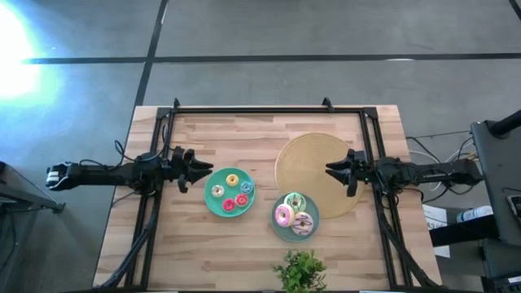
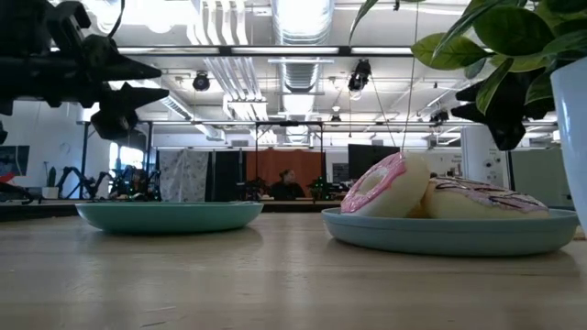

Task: Pick & Place donuts
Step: Return to Home Position

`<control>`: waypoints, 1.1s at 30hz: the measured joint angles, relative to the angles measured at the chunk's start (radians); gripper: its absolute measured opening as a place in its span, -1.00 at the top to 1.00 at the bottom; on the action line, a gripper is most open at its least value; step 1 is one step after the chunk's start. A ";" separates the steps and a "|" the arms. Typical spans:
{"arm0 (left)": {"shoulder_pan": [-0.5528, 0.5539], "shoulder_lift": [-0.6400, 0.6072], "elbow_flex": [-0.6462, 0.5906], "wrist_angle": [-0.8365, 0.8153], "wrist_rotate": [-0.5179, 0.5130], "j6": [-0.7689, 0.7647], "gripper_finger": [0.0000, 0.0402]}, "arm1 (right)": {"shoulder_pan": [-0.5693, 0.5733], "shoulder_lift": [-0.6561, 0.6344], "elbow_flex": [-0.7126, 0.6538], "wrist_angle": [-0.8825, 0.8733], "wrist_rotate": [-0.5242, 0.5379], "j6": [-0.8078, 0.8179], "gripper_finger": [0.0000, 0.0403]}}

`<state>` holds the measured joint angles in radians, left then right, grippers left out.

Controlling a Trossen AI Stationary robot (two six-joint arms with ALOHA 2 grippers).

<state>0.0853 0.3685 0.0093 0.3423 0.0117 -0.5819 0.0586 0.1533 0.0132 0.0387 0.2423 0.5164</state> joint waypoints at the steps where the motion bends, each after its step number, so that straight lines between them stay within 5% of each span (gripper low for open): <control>1: 0.000 0.000 0.000 0.001 -0.002 0.000 0.42 | 0.000 0.003 0.000 0.000 0.000 0.000 0.35; 16: 0.000 -0.003 0.002 -0.014 -0.004 -0.002 0.42 | 0.000 0.006 0.000 -0.003 0.001 0.000 0.31; 25: -0.004 -0.168 0.002 -0.110 -0.005 -0.002 0.42 | 0.000 0.006 0.001 -0.004 0.001 0.000 0.37; 33: -0.006 -0.349 -0.001 -0.266 0.008 0.267 0.42 | 0.000 0.006 0.001 -0.005 0.002 0.000 0.34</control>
<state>0.0794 0.0200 0.0086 0.0761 0.0196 -0.3147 0.0582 0.1594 0.0143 0.0341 0.2447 0.5163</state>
